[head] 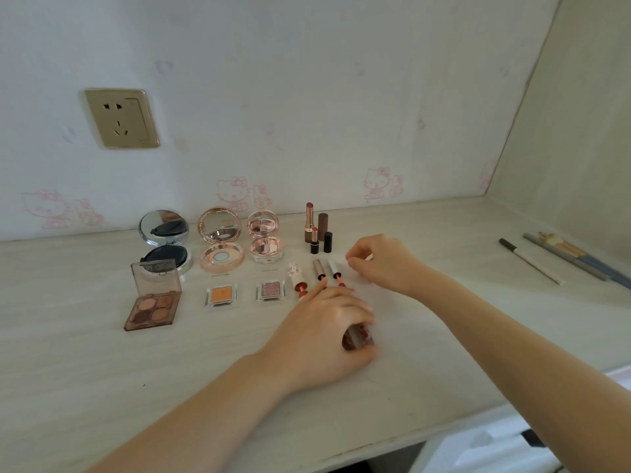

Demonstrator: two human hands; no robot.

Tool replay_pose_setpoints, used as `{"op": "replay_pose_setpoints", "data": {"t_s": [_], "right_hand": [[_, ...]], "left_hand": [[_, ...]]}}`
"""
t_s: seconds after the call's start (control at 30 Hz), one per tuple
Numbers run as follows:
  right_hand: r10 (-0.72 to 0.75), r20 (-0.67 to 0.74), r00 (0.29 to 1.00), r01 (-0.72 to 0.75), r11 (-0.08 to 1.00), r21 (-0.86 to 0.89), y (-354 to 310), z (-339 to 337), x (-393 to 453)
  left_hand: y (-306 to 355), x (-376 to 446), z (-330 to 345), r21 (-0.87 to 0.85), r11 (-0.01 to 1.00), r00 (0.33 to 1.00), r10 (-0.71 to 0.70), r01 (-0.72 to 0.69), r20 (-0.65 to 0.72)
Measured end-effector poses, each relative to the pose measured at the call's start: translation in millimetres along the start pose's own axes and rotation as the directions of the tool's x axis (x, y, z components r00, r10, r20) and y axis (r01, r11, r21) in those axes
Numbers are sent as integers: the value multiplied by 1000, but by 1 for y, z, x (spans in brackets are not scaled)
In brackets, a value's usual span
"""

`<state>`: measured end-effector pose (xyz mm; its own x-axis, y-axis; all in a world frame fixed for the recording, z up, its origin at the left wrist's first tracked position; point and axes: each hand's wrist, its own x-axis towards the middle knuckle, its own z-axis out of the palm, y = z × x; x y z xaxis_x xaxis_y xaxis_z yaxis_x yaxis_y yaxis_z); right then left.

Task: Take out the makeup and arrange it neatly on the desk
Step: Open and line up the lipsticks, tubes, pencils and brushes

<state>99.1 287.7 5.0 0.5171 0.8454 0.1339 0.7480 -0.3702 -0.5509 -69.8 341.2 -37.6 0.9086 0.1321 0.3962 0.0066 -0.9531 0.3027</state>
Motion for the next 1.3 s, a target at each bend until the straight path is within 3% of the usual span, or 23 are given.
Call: {"op": "replay_pose_setpoints", "data": {"t_s": [0.27,0.4,0.7,0.93,1.1,1.3], "right_hand": [[6,-12,1000,-8,980,-198,51,-40,-57],[40,-34,999,-48,958,-281,77,-61,-85],[156,-114,981,-186,926,-328,134,-109,-123],[256,-193,947,-312,879,-360,174,-144,-119],[276,-243,930,-355,847,-395,195,-159,-102],[396,-168,903,-428,786,-446,204,-154,-71]], "left_hand": [[13,16,-3,4,999,999,45,-45,18],[19,42,1,3,999,995,38,-39,90],[50,123,48,-23,997,977,81,-78,199],[76,195,98,-78,992,967,112,-97,228],[86,249,122,-89,996,967,49,-27,249],[80,297,140,-84,996,956,-4,30,293]]}}
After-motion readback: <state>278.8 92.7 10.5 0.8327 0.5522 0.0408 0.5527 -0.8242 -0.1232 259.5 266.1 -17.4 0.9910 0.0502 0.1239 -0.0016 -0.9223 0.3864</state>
